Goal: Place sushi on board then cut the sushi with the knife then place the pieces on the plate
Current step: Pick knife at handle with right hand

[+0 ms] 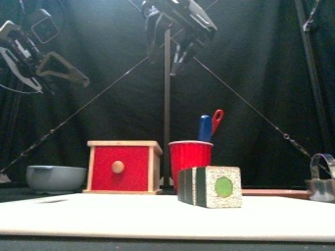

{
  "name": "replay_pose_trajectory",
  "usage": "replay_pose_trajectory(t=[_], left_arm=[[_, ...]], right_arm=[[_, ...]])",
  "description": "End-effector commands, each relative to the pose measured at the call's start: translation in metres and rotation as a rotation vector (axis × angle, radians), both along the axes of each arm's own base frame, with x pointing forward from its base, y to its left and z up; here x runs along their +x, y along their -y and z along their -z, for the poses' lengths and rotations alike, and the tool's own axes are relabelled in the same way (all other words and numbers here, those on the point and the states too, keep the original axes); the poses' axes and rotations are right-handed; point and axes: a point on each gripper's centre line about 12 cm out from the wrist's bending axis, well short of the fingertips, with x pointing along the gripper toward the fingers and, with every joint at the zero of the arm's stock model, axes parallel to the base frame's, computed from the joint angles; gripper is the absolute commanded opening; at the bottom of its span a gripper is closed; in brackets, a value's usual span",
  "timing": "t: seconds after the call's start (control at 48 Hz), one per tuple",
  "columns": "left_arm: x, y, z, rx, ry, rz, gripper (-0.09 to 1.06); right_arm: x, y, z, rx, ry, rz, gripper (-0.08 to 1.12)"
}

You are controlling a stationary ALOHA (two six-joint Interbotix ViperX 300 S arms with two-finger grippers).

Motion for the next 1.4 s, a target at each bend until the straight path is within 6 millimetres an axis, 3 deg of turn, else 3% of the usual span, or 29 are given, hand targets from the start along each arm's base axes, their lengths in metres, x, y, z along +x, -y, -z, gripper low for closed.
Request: replay_pose_trajectory(t=[0.021, 0.333, 0.5, 0.771, 0.979, 1.125, 1.396], left_arm=[[0.006, -0.002, -0.013, -0.019, 0.039, -0.015, -0.03], [0.008, -0.003, -0.017, -0.035, 0.051, -0.024, -0.03], [0.009, -0.003, -0.021, -0.038, 0.065, -0.028, -0.03], [0.009, -0.004, -0.022, -0.038, 0.07, -0.031, -0.03], [0.01, -0.008, -0.022, -0.037, 0.07, -0.051, -0.03], [0.011, -0.012, -0.026, -0.045, 0.08, -0.069, -0.03], [0.011, -0.016, -0.027, -0.078, 0.085, -0.097, -0.03]], right_arm=[[-0.018, 0.026, -0.049, -0.02, 0.085, -0.031, 0.88], [-0.048, 0.08, -0.078, -0.092, 0.104, -0.153, 0.88], [-0.074, 0.105, -0.087, -0.119, 0.171, -0.163, 0.88], [-0.133, 0.139, -0.109, -0.263, 0.525, -0.138, 0.88], [-0.174, 0.146, -0.105, -0.387, 0.746, -0.11, 0.87], [-0.189, 0.147, -0.095, -0.392, 0.649, -0.109, 0.87], [-0.196, 0.142, -0.092, -0.4, 0.44, -0.212, 0.87]])
